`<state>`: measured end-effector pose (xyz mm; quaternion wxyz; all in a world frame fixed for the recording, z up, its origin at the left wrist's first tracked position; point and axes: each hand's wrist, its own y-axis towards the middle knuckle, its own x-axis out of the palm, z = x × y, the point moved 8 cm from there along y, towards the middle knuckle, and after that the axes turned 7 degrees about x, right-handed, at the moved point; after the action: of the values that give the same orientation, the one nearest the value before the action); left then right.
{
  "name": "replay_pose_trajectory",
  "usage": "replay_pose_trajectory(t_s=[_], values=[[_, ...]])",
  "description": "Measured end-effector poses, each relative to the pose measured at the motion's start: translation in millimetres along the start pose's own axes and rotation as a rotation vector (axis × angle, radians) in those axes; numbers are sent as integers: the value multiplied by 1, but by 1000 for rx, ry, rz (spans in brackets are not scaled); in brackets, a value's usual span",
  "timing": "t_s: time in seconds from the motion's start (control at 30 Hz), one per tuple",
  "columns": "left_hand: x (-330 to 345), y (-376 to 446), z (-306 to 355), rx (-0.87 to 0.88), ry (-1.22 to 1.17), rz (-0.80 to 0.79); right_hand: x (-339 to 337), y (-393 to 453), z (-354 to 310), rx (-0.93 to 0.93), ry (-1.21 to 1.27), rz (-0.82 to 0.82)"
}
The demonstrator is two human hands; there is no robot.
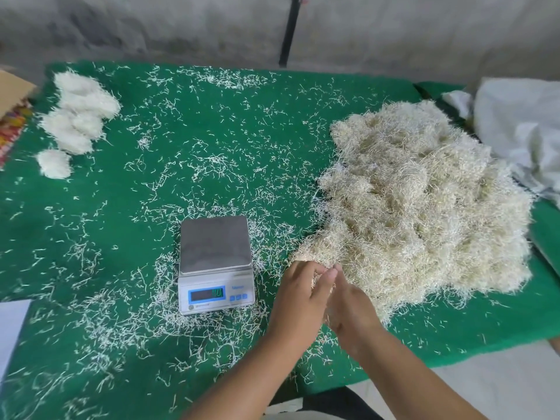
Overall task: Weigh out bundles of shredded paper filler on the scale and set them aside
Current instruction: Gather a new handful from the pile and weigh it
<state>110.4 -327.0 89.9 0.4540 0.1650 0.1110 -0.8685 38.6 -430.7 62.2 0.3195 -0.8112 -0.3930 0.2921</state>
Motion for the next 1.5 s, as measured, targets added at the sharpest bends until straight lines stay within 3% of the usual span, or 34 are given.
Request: replay_pose_trajectory(t_s=[0.1,0.17,0.27,0.33,0.47,0.6,0.8,0.97,1.1,1.5], values=[[-4,-2,-23,-39,56,-144,24,3,2,56,230,-408],[-13,-2,-42,-91,32,-186,37,2,3,123,300,-564],[-32,2,-70,-211,-194,-196,40,6,12,159,251,-557],[-55,11,-90,-300,-317,-83,36,8,18,160,212,-538],[-122,37,-139,-408,-325,223,19,18,30,167,187,-446],[-178,64,-174,-423,-234,383,4,22,51,205,107,-404],[-195,75,-189,-418,-50,342,-3,28,62,216,86,-357],[-230,36,-174,-297,34,503,-2,31,52,204,97,-324],[-249,2,-179,-322,102,586,2,32,51,203,73,-313],[-242,-11,-183,-337,-40,607,24,36,45,196,9,-329]])
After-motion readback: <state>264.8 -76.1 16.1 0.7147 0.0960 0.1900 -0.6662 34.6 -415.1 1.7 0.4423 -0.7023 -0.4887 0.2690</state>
